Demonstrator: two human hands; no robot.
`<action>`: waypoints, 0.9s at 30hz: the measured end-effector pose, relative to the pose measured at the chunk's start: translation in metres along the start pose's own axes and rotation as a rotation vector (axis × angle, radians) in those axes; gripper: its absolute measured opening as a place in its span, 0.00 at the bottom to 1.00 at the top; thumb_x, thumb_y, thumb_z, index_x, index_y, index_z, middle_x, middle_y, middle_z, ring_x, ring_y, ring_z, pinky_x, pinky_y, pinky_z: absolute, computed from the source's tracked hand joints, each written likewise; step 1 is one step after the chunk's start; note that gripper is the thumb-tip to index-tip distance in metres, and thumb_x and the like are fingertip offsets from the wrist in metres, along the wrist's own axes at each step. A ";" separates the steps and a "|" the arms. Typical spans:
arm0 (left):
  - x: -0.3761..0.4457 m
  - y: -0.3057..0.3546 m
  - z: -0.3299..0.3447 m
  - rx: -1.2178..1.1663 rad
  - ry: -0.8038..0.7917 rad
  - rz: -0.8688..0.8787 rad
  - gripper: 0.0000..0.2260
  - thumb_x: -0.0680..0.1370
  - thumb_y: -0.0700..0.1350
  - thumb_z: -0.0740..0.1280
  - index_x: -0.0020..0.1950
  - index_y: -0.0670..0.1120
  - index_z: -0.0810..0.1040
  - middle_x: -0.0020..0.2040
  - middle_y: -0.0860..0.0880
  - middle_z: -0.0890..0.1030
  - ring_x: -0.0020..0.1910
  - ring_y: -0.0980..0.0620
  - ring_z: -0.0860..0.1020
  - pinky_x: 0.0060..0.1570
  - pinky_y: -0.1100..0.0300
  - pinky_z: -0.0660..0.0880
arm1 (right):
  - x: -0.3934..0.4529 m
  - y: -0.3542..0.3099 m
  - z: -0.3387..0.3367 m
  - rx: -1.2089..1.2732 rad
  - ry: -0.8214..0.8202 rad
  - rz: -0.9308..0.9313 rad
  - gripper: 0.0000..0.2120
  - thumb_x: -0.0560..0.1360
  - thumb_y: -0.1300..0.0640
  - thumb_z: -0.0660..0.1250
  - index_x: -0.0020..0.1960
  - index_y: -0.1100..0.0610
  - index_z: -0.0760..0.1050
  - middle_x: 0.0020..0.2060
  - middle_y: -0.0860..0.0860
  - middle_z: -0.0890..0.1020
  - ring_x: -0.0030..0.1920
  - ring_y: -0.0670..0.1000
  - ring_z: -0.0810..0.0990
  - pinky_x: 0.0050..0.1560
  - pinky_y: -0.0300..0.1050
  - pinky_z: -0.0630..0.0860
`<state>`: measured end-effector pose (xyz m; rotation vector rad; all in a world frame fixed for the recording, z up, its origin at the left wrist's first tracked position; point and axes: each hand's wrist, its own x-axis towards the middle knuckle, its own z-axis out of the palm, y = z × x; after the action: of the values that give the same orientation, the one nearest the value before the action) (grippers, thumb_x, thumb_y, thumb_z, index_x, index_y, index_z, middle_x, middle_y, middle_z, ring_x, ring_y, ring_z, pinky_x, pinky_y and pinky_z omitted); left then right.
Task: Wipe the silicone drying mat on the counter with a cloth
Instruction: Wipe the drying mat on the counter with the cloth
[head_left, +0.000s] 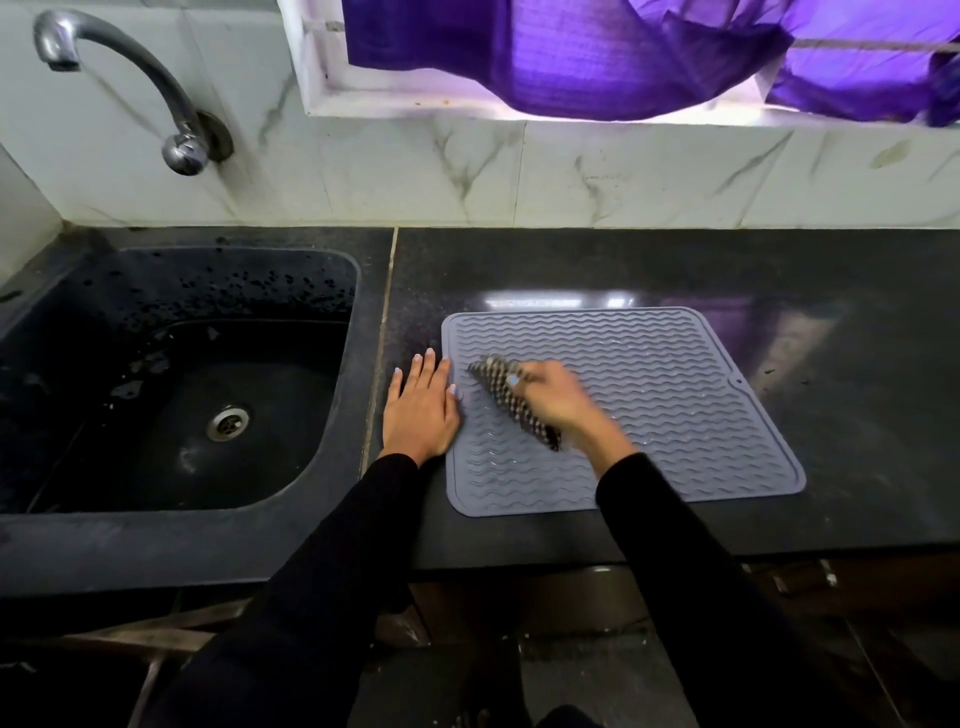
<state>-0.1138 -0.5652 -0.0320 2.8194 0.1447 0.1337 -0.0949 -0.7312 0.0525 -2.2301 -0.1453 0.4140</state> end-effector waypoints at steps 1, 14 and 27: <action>0.000 0.000 0.000 -0.004 -0.002 -0.004 0.29 0.76 0.53 0.40 0.76 0.46 0.54 0.77 0.46 0.53 0.76 0.50 0.49 0.73 0.51 0.43 | 0.006 -0.002 -0.010 0.115 0.070 0.034 0.08 0.78 0.59 0.60 0.45 0.58 0.78 0.40 0.57 0.80 0.43 0.55 0.78 0.45 0.50 0.76; 0.003 0.004 0.001 0.058 -0.043 -0.043 0.24 0.81 0.50 0.45 0.76 0.42 0.48 0.78 0.47 0.49 0.76 0.51 0.45 0.74 0.51 0.40 | -0.006 0.017 0.067 -0.842 0.158 -0.177 0.25 0.80 0.64 0.49 0.75 0.65 0.47 0.75 0.62 0.51 0.76 0.59 0.49 0.75 0.51 0.49; 0.001 0.002 0.000 0.032 -0.022 -0.022 0.31 0.76 0.55 0.38 0.76 0.43 0.50 0.77 0.47 0.51 0.76 0.50 0.47 0.73 0.51 0.41 | 0.035 -0.008 -0.020 -0.106 0.173 0.091 0.08 0.77 0.60 0.59 0.46 0.60 0.76 0.45 0.60 0.80 0.51 0.56 0.78 0.47 0.43 0.71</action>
<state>-0.1125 -0.5670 -0.0317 2.8496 0.1747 0.0962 -0.0545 -0.7324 0.0621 -2.3711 0.0267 0.2662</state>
